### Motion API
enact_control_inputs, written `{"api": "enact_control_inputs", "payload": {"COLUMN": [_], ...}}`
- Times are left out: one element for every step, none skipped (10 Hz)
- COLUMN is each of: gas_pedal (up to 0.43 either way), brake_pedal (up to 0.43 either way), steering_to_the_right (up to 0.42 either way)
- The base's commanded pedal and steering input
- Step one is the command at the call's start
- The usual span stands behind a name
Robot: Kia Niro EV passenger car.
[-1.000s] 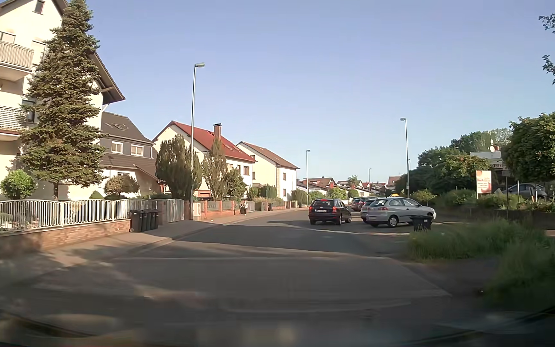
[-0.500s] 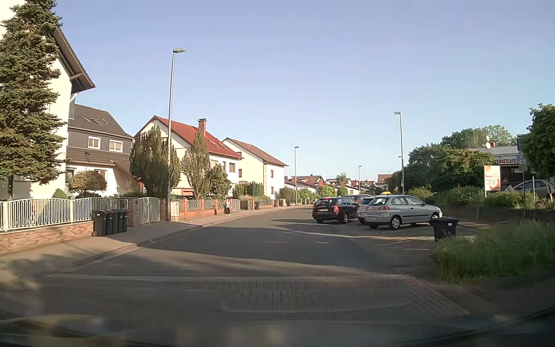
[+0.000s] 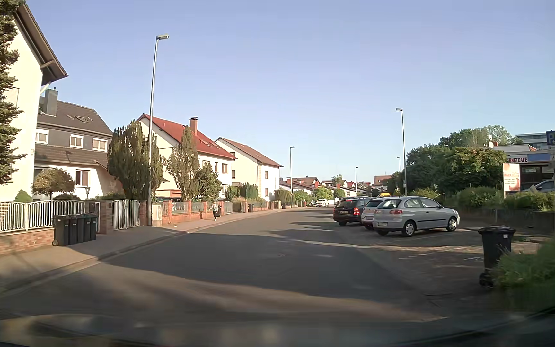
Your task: Follow the waypoints while adhering to traffic rules and regulations
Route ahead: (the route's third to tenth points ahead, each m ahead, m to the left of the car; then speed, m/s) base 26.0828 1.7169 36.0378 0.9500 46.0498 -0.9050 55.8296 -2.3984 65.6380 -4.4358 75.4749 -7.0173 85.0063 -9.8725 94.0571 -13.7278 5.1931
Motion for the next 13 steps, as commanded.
{"api": "enact_control_inputs", "payload": {"gas_pedal": [0.079,0.079,0.079,0.079,0.079,0.118,0.110,0.110,0.110,0.110,0.138,0.150,0.150], "brake_pedal": [0.000,0.000,0.000,0.000,0.000,0.000,0.000,0.000,0.000,0.000,0.000,0.000,0.000], "steering_to_the_right": [-0.001,-0.004,-0.004,-0.004,-0.004,-0.004,-0.003,-0.003,-0.003,-0.001,0.001,0.001,0.002]}}
